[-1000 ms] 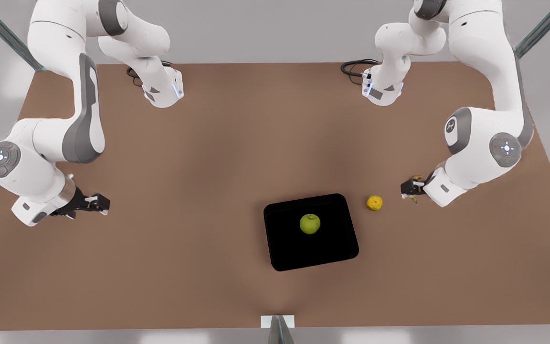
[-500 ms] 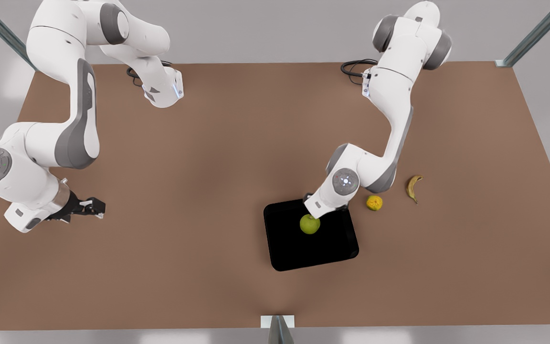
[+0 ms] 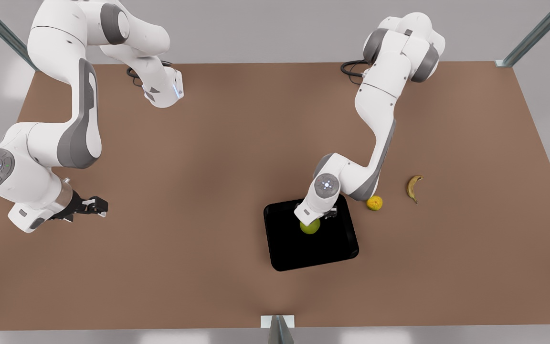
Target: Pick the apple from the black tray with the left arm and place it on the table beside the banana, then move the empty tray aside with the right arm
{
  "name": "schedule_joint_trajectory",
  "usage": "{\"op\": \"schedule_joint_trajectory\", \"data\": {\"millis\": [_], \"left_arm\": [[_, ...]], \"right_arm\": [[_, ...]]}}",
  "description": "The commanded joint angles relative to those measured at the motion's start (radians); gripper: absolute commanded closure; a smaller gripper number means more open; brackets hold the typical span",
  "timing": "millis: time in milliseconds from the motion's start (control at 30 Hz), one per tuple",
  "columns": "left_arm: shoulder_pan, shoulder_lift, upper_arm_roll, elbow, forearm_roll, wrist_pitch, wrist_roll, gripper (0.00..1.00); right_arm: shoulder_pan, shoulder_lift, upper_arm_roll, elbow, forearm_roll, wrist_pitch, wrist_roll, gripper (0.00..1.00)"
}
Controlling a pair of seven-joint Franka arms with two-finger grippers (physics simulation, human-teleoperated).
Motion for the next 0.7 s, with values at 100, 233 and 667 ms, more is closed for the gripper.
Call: {"op": "schedule_joint_trajectory", "data": {"millis": [100,233,667], "left_arm": [[0.002,0.04,0.001,0.015,0.004,0.083,-0.147,0.0],[0.002,0.054,0.0,0.015,0.004,0.112,-0.142,0.0],[0.003,0.114,0.0,0.009,0.011,0.204,-0.139,0.0]], "right_arm": [[0.0,-0.001,0.0,0.002,0.001,-0.002,-0.007,0.0],[0.0,-0.001,0.0,0.002,0.001,0.0,-0.007,0.0],[0.0,0.0,0.0,0.002,0.001,0.001,-0.007,0.0]]}}
